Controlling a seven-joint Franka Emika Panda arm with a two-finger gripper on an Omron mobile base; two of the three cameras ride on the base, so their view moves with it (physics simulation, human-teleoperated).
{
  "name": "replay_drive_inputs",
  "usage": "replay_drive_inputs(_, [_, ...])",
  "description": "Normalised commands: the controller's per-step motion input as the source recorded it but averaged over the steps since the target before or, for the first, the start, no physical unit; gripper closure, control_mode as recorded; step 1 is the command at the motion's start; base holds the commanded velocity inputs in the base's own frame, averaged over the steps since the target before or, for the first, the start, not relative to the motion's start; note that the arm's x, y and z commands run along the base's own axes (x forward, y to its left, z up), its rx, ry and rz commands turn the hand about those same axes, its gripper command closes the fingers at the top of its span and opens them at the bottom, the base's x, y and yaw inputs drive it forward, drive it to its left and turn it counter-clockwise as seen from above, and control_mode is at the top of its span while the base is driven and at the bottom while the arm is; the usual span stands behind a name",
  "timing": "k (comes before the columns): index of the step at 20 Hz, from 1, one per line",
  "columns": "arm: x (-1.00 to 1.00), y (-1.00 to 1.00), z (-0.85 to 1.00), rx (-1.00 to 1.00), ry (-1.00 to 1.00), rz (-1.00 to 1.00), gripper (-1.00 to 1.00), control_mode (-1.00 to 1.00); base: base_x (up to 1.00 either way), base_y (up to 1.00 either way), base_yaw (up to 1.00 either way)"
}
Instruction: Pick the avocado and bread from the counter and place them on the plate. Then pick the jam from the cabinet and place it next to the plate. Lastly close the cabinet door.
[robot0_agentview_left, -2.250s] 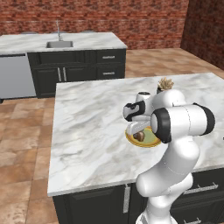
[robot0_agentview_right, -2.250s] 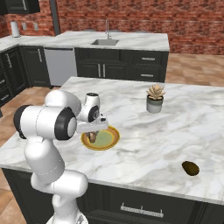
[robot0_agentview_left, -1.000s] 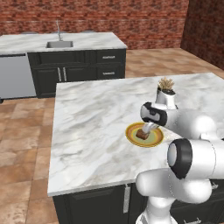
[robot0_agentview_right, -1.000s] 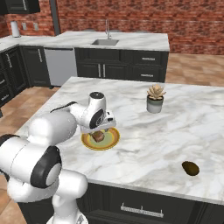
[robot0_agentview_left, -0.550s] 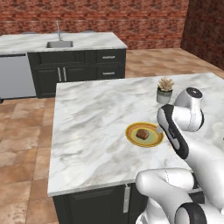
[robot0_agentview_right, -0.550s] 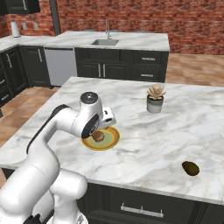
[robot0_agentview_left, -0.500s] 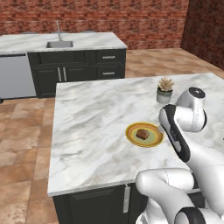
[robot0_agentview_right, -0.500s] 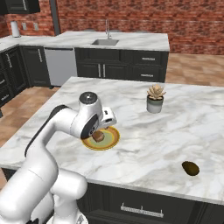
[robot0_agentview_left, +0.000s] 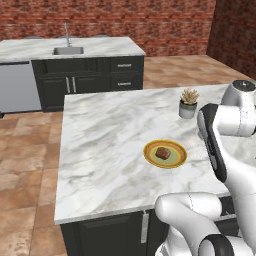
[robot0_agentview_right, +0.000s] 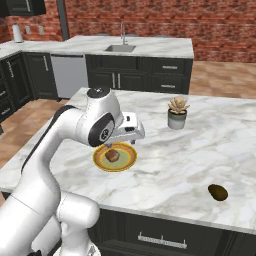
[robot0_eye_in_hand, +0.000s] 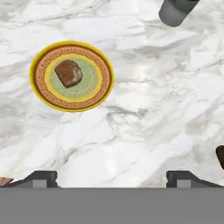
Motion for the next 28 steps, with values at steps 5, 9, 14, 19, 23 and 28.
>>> replay_drive_inputs(5, [-0.62,-0.78,0.58,0.05,0.06,-0.23,-1.0,-1.0,0.0,0.0,0.0])
replay_drive_inputs(9, [-0.93,-0.73,0.25,0.05,-0.02,-0.14,-1.0,-1.0,0.0,0.0,0.0])
replay_drive_inputs(14, [-0.97,-0.57,0.0,0.01,-0.05,-0.1,-1.0,-1.0,0.0,0.0,0.0])
replay_drive_inputs(19, [-0.52,-0.39,-0.05,0.0,-0.04,-0.01,-1.0,-1.0,0.0,0.0,0.0])
replay_drive_inputs(23, [-0.02,-0.37,-0.05,0.0,-0.01,0.04,-1.0,-1.0,0.0,0.0,0.0])
replay_drive_inputs(28, [0.07,-0.48,-0.19,0.0,-0.02,0.11,-1.0,-1.0,0.0,0.0,0.0])
